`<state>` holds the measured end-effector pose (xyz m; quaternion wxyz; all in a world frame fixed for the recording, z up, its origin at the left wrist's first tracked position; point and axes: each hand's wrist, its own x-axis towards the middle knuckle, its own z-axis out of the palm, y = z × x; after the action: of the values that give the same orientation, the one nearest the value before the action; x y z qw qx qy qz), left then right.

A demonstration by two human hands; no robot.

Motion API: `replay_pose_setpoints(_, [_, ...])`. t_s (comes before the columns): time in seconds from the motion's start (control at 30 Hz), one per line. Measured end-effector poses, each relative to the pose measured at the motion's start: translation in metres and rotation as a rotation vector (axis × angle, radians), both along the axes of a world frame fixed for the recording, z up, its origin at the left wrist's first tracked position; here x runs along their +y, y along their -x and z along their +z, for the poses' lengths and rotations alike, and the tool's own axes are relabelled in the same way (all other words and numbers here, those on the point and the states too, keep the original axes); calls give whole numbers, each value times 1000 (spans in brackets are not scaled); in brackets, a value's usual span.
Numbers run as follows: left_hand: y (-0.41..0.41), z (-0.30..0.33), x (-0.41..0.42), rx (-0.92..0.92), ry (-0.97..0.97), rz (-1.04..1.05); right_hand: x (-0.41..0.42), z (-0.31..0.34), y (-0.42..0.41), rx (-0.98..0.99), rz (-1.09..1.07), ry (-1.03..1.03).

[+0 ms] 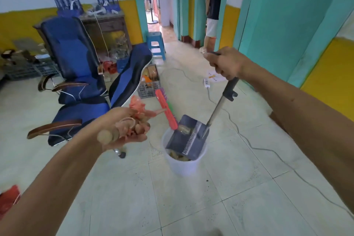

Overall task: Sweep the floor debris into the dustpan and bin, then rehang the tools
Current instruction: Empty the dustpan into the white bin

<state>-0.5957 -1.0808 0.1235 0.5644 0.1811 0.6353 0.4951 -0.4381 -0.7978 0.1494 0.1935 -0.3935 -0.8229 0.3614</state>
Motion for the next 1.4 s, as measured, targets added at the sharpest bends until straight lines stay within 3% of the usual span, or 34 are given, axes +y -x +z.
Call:
replay_pose_setpoints(0.1, [-11,8,27,-92,3,28,20,-4,-17,-31,16,-16])
replay_pose_setpoints(0.23, [-13,-16,36,-52,118,-45,24,-7,-17,-156,117,-262])
replay_pose_setpoints(0.4, [3,-31,4,11,108,-91,-5,11,20,-280,411,-565])
replay_pose_setpoints(0.63, [19,-66,-27,220,190,-18,-99,1,70,-361,1022,-966])
replay_pose_setpoints(0.73, [31,-76,-39,220,177,0,-118,-10,82,-455,1104,-992])
replay_pose_setpoints(0.9, [44,-83,-57,124,175,8,-148,-72,76,-782,1337,-1068])
replay_pose_setpoints(1.03, [47,-88,-69,40,167,5,-124,-69,83,-737,1173,-986])
replay_pose_setpoints(1.17, [35,-77,-59,30,139,-7,-76,-38,86,-469,915,-859])
replay_pose_setpoints(1.27, [25,-55,-33,175,144,-55,-36,-17,75,-373,558,-668])
replay_pose_setpoints(1.4, [11,-21,29,311,-108,10,34,2,25,-255,-49,-451])
